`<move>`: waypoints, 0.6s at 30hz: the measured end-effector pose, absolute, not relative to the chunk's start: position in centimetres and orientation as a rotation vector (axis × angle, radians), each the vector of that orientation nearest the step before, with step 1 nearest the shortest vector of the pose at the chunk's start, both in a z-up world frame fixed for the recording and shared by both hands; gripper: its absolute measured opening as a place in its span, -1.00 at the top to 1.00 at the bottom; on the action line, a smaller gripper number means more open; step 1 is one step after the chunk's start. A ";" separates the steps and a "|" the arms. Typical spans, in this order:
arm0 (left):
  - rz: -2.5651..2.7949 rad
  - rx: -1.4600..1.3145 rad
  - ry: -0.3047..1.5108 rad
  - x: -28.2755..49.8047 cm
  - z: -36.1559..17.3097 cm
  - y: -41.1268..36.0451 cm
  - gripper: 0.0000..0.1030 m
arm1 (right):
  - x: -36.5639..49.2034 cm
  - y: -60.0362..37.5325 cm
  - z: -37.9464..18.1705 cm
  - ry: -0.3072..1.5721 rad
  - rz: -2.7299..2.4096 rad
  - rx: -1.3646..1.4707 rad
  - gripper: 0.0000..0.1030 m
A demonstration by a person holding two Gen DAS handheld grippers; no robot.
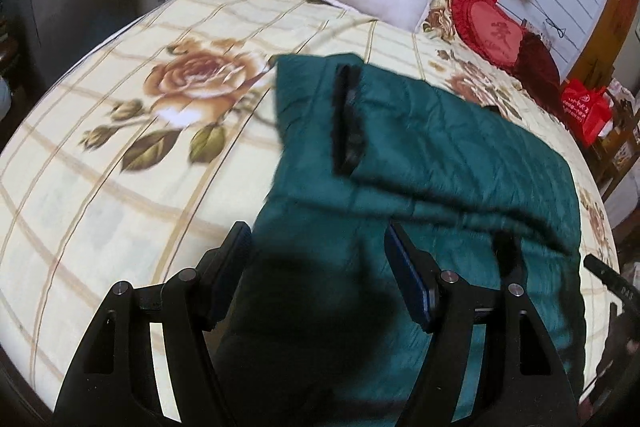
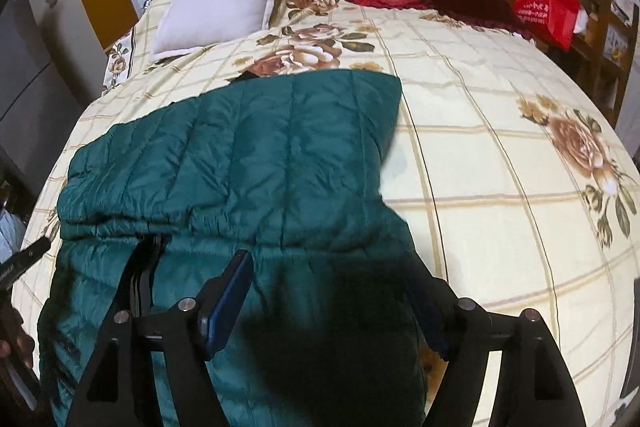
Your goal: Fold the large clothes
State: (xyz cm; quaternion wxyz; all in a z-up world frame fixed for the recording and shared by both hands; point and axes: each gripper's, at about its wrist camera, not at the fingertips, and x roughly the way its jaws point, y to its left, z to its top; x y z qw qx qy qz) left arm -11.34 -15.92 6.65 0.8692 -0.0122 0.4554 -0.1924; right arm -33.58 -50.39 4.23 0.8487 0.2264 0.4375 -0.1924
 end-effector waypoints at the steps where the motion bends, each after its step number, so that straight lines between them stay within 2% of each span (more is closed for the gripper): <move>1: -0.400 -0.019 0.954 -11.6 6.6 -15.5 -0.35 | -33.9 -50.2 4.3 0.921 -0.407 0.476 -0.42; 18: -0.437 -0.005 1.001 -17.1 5.4 -11.4 -0.35 | -39.8 -48.4 4.0 0.934 -0.395 0.506 -0.42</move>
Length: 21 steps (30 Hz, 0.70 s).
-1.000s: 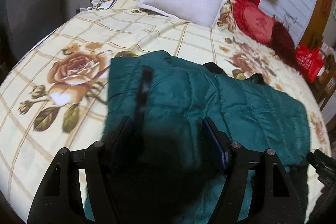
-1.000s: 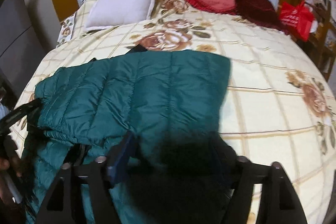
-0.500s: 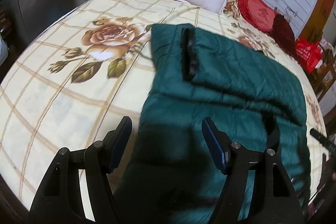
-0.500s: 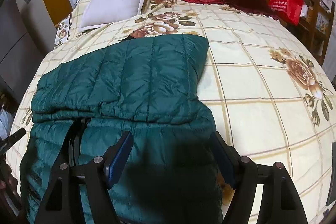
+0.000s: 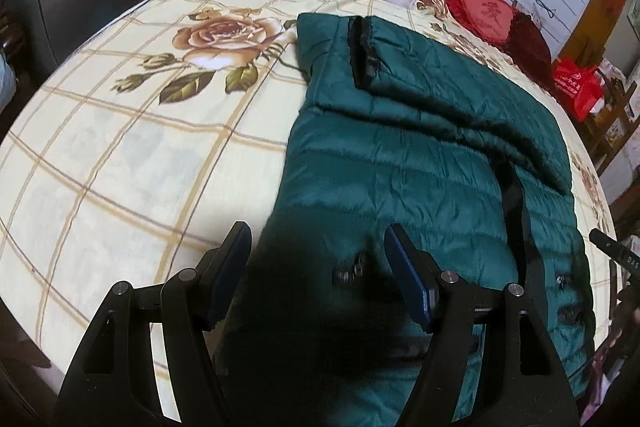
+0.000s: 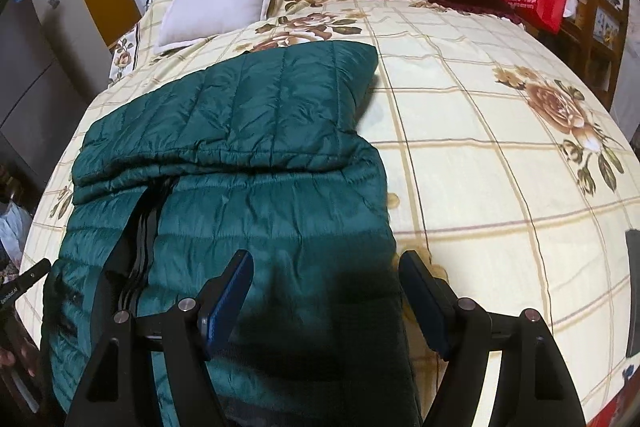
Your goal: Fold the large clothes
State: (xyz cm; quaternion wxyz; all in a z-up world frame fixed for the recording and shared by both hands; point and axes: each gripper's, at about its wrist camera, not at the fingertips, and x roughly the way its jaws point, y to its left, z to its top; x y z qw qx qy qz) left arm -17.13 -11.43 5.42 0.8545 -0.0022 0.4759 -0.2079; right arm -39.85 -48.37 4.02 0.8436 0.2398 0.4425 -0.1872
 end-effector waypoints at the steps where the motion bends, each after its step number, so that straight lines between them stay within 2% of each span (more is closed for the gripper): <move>1: -0.439 -0.003 1.004 -17.4 5.3 -11.3 -0.35 | -40.2 -48.3 4.0 0.936 -0.394 0.507 -0.42; 21: -0.469 -0.010 1.074 -21.8 4.5 -7.6 -0.35 | -45.4 -45.6 3.2 0.962 -0.358 0.529 -0.42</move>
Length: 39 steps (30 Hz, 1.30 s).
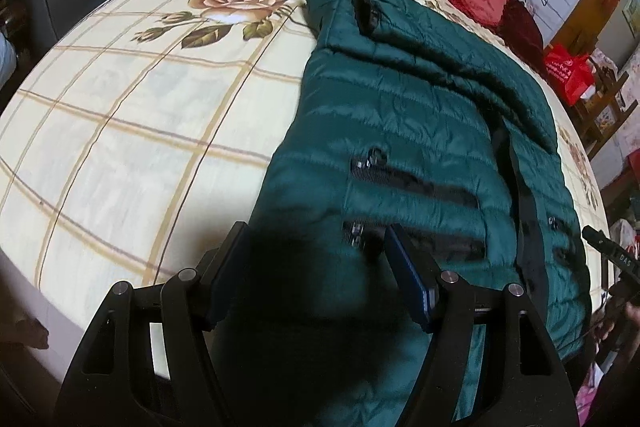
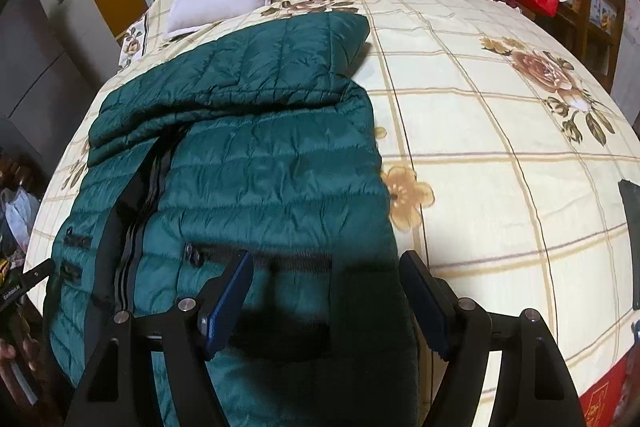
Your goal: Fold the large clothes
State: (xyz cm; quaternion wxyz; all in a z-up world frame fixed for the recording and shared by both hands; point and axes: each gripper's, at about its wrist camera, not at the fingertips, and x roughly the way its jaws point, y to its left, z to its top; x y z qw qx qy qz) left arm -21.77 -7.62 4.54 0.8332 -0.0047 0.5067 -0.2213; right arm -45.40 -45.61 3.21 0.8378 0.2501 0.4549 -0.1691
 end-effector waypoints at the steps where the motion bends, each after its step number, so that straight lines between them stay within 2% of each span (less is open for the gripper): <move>1: -0.470 -0.010 1.078 -21.9 4.5 -7.5 -0.35 | -45.6 -45.4 3.2 0.965 -0.354 0.528 -0.42; 26: -0.475 -0.042 1.165 -26.2 2.9 -2.6 -0.35 | -52.1 -42.2 2.0 1.048 -0.297 0.492 -0.47; 39: -0.501 -0.060 1.183 -26.4 2.3 -2.6 -0.35 | -53.2 -42.2 0.2 1.046 -0.217 0.584 -0.53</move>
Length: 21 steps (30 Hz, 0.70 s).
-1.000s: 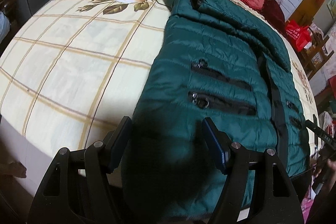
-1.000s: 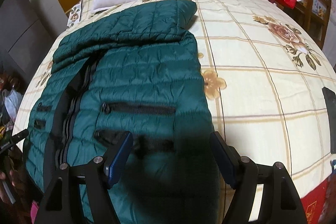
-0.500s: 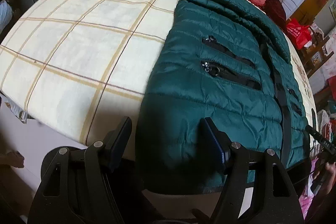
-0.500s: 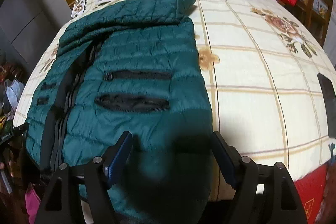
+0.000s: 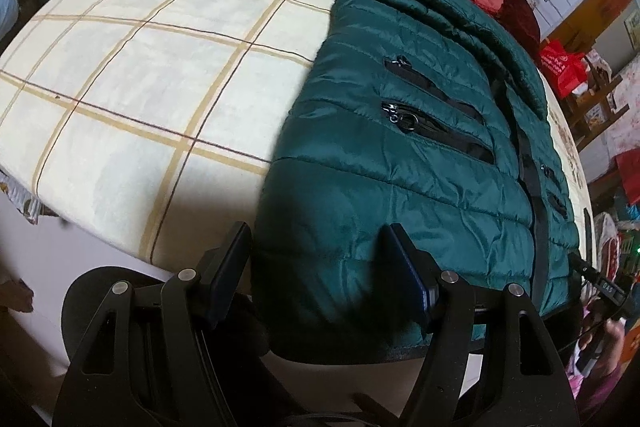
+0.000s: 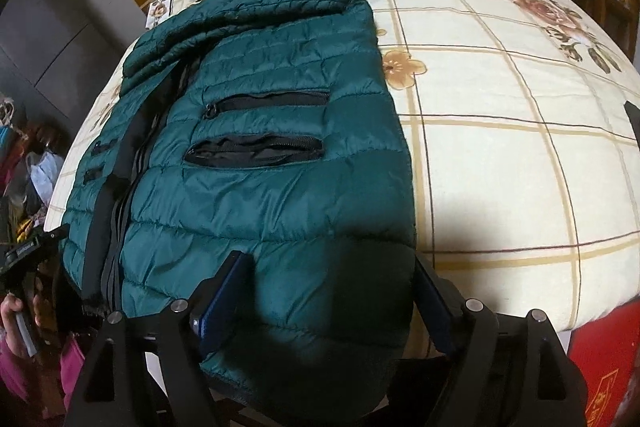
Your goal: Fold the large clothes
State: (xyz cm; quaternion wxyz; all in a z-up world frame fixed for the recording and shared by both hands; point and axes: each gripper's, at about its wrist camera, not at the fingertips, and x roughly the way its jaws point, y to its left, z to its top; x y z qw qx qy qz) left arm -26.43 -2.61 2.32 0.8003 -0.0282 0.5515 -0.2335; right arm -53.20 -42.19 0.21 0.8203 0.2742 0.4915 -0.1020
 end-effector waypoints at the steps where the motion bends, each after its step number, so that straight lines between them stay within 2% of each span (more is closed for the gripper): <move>1: -0.505 -0.052 1.186 -26.4 2.3 -2.7 -0.35 | -53.3 -42.3 0.2 1.044 -0.218 0.588 -0.53; 7: -0.475 -0.123 1.190 -25.5 2.3 -1.2 -0.35 | -53.9 -43.5 -0.1 1.024 -0.241 0.628 -0.54; 21: -0.541 -0.058 1.192 -26.9 2.3 -3.3 -0.35 | -52.9 -41.2 -0.5 0.994 -0.092 0.662 -0.57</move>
